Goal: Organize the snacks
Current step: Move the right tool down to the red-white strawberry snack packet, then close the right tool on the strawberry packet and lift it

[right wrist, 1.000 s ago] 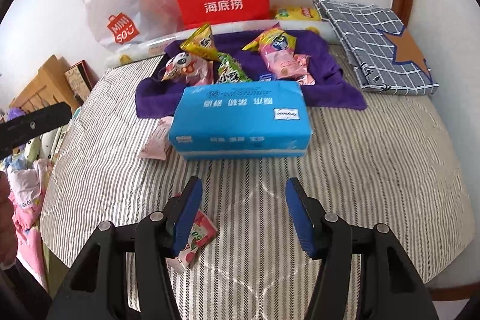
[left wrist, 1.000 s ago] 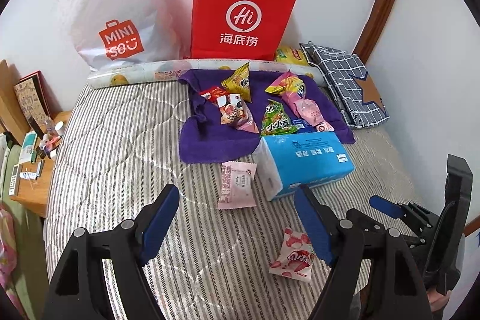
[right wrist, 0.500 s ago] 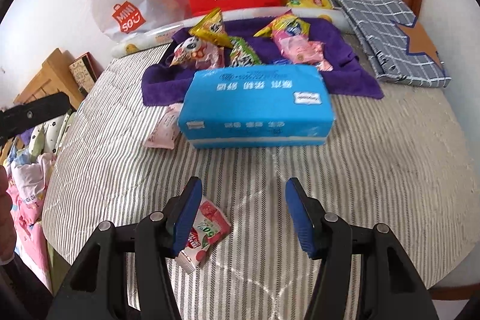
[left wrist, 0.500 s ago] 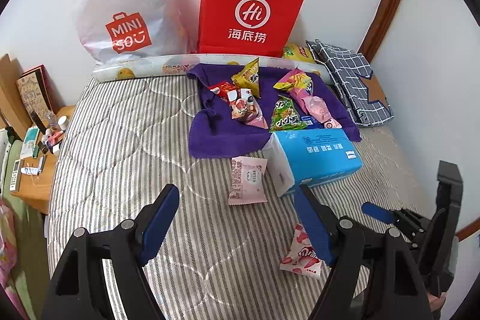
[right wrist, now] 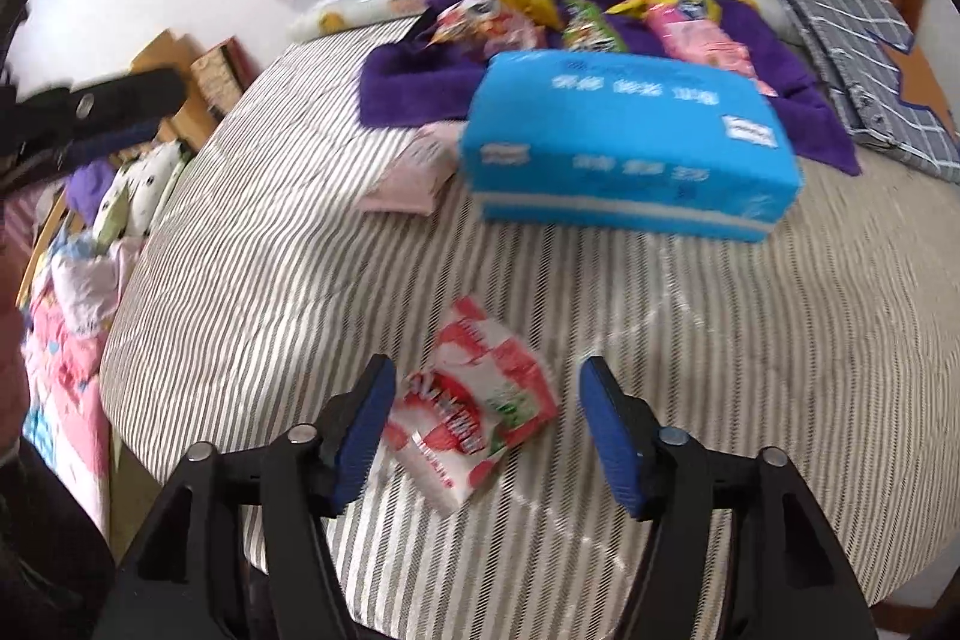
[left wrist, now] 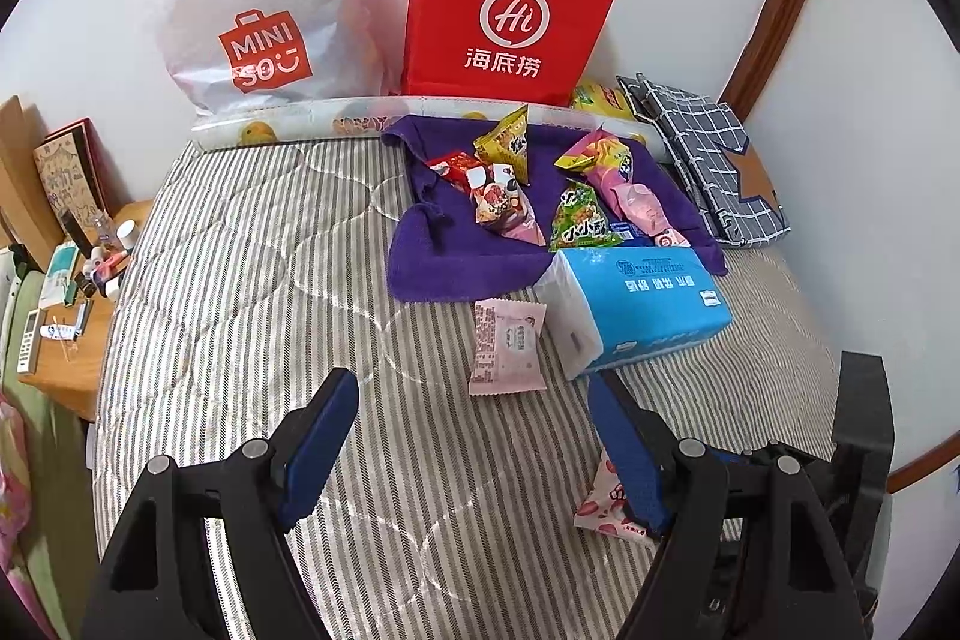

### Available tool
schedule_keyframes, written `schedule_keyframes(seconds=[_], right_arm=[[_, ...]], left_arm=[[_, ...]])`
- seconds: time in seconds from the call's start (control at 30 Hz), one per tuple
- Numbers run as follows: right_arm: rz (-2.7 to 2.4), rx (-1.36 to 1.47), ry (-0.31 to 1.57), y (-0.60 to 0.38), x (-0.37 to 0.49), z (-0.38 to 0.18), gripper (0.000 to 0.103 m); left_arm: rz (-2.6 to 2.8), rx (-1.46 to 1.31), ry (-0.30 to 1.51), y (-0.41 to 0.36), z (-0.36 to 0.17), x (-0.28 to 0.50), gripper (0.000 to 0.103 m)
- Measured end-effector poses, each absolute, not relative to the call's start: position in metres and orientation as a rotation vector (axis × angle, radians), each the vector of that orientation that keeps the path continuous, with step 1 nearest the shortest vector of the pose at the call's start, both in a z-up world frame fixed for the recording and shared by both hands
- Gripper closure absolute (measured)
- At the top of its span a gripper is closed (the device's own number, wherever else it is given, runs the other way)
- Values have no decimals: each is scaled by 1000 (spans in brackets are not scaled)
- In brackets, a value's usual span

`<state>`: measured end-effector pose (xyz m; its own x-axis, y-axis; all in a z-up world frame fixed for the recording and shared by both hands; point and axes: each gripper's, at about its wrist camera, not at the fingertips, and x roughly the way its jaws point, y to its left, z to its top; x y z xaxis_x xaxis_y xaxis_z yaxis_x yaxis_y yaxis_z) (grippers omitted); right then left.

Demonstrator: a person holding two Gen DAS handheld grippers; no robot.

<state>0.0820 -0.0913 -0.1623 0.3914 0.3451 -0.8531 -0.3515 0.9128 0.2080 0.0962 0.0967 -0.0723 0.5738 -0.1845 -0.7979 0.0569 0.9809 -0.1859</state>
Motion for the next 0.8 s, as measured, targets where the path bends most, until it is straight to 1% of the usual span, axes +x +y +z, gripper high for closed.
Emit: schedule_keyframes(seconds=[0.2, 0.63, 0.8], right_arm=[[479, -50, 1059, -83, 71, -164, 16], [440, -225, 1078, -68, 72, -195, 16], [406, -197, 1072, -73, 84, -196, 16]], left_arm=[[-148, -139, 955, 94, -75, 94, 26], [-135, -138, 977, 99, -84, 95, 26], [-131, -132, 989, 99, -89, 98, 26]])
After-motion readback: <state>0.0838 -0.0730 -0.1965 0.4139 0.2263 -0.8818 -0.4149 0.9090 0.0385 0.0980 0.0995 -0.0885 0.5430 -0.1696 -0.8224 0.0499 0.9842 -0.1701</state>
